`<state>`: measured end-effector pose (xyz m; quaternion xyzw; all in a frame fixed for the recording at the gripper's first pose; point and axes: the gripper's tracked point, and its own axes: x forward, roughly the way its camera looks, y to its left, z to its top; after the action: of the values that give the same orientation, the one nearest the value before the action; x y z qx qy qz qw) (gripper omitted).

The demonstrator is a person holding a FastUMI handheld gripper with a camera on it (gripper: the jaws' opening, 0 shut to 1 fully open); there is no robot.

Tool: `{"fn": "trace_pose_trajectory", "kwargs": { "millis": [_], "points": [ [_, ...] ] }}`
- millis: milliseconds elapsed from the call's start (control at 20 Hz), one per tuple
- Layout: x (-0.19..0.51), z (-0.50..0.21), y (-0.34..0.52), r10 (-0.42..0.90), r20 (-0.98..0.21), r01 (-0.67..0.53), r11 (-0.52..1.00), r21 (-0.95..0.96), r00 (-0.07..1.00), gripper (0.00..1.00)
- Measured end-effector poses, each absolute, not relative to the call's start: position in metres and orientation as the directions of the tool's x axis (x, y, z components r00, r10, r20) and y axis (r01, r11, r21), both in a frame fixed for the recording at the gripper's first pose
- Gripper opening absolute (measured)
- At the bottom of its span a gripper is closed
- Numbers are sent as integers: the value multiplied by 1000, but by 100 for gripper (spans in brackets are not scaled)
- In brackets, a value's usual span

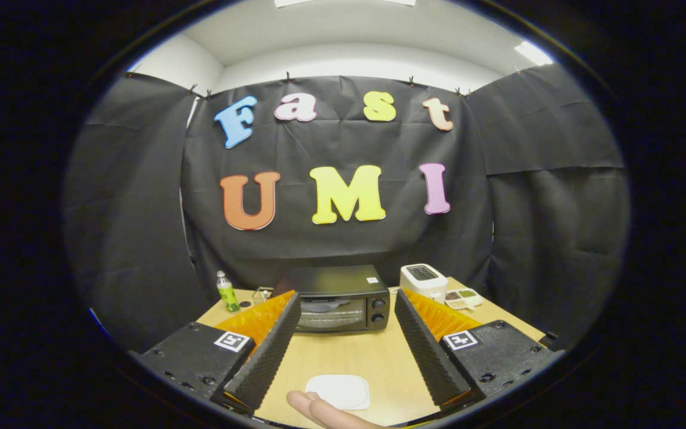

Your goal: Open the toaster oven, put the food inside, and close the toaster oven door.

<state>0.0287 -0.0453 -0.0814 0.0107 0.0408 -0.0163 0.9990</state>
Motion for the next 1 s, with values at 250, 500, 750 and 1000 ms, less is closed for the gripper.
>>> {"fn": "trace_pose_trajectory", "kwargs": {
  "millis": [250,500,750,1000],
  "points": [
    [17,-83,-36,-13,-75,12,1000,-11,997,100],
    [11,-83,-26,8,-69,-11,999,-35,998,100],
    [10,-90,-20,22,-83,-26,999,-42,996,100],
    [13,-94,-19,20,-89,-23,999,-39,996,100]
  ]
}}
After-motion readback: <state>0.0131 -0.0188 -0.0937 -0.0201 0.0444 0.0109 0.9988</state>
